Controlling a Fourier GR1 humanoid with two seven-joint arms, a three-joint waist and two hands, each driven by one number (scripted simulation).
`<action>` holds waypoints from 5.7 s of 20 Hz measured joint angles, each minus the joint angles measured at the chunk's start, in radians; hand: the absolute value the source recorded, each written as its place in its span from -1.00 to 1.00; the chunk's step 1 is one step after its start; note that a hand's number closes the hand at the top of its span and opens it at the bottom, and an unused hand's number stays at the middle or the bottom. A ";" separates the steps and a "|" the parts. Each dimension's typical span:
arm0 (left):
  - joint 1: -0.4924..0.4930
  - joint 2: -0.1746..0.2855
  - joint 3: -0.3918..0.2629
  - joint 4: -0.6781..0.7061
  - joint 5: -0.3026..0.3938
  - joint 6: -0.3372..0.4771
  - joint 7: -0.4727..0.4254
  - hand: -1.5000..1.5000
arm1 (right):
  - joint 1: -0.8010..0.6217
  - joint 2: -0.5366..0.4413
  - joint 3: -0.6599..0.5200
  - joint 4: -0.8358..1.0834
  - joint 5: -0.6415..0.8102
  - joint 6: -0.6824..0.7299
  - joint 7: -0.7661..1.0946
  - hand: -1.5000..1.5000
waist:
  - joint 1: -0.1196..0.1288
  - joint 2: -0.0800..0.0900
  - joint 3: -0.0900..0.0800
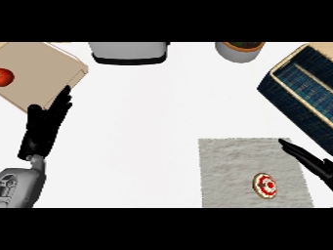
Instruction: Pick the cupcake from the placemat and place it in the basket
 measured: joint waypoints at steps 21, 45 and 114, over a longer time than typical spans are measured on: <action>-0.033 -0.060 0.069 0.019 -0.079 -0.054 0.012 0.00 | -0.050 0.114 0.049 0.118 0.189 -0.078 -0.061 1.00 | 0.001 0.000 0.000; -0.020 -0.087 0.074 -0.008 -0.101 -0.050 0.029 0.00 | -0.099 0.157 0.333 -0.360 0.728 0.002 0.433 1.00 | -0.005 -0.002 -0.001; -0.018 -0.110 0.079 -0.024 -0.120 -0.080 0.023 0.00 | -1.057 -0.374 -0.208 0.839 0.247 0.082 0.339 -1.00 | 0.024 0.008 0.000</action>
